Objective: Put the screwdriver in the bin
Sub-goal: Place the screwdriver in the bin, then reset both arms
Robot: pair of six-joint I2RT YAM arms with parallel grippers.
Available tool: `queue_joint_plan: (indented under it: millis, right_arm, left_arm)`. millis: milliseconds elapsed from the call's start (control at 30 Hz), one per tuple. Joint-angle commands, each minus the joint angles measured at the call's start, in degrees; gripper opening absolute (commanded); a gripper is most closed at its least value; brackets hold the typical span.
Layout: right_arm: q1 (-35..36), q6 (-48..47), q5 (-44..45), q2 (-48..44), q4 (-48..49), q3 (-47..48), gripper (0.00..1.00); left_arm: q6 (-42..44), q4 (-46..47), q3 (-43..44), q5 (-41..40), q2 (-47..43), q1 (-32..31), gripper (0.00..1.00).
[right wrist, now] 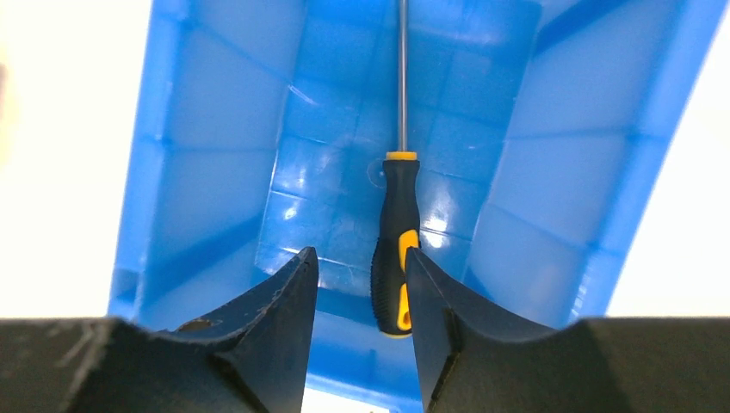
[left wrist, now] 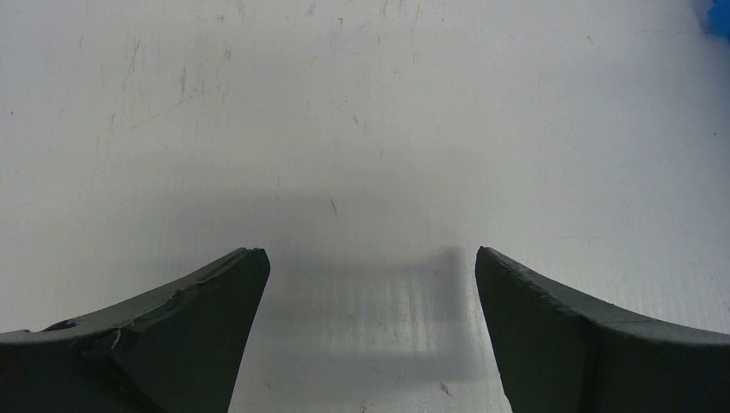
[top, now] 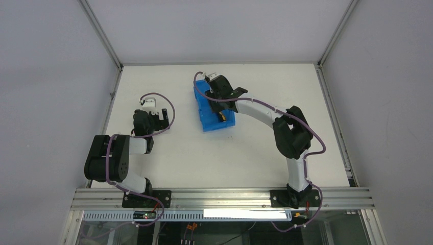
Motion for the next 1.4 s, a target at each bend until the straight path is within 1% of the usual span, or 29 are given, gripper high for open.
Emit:
queue_joint_plan:
  millis: [0, 100, 167, 200, 300, 333, 633, 833, 967, 1067, 1267, 1367]
  right_arm:
    - [0.39, 0.2, 2.01, -6.87, -2.46, 5.41, 0.48]
    - [0.39, 0.03, 2.22, -7.6, -4.57, 7.87, 0.53]
    - [0.35, -0.08, 2.39, -7.93, -6.0, 9.72, 0.61]
    - [0.46, -0.05, 2.56, -8.03, -6.67, 10.56, 0.67]
    - [0.38, -0.29, 3.5, -8.47, -8.62, 13.54, 0.98]
    - [0.41, -0.41, 3.75, -8.71, -9.27, 14.54, 0.99]
    - [0.39, -4.52, 4.85, -9.39, -13.75, 22.99, 0.99]
    - [0.43, -6.25, 5.67, -10.61, -14.3, 25.54, 0.99]
    - [0.12, -7.5, 7.54, -11.54, -14.67, 25.77, 0.99]
    - [-1.63, -7.09, 7.4, -12.0, -15.65, 25.38, 0.99]
    - [-6.39, -5.8, 4.84, -14.03, -15.28, 21.38, 0.99]
    - [-9.94, -5.1, 3.67, -15.46, -15.08, 19.0, 0.99]
  left_arm:
    - [-0.23, 1.55, 0.02, -1.13, -1.13, -0.5, 0.99]
    - [-0.23, 1.55, 0.02, -1.13, -1.13, -0.49, 0.99]
    - [-0.23, 1.57, 0.02, -1.13, -1.18, -0.5, 0.99]
    - [-0.23, 1.55, 0.02, -1.17, -1.14, -0.49, 0.99]
    - [-0.24, 1.55, 0.02, -1.18, -1.15, -0.47, 0.99]
    - [-0.23, 1.55, 0.02, -1.14, -1.13, -0.5, 0.99]
    - [-0.23, 1.56, 0.02, -1.21, -1.14, -0.48, 0.99]
    - [-0.23, 1.57, 0.02, -1.16, -1.21, -0.5, 0.99]
    - [-0.23, 1.57, 0.02, -1.13, -1.13, -0.5, 0.99]
    - [-0.23, 1.55, 0.02, -1.16, -1.13, -0.49, 0.99]
    - [-0.23, 1.56, 0.02, -1.16, -1.14, -0.48, 0.99]
    - [-0.23, 1.55, 0.03, -1.13, -1.14, -0.46, 0.99]
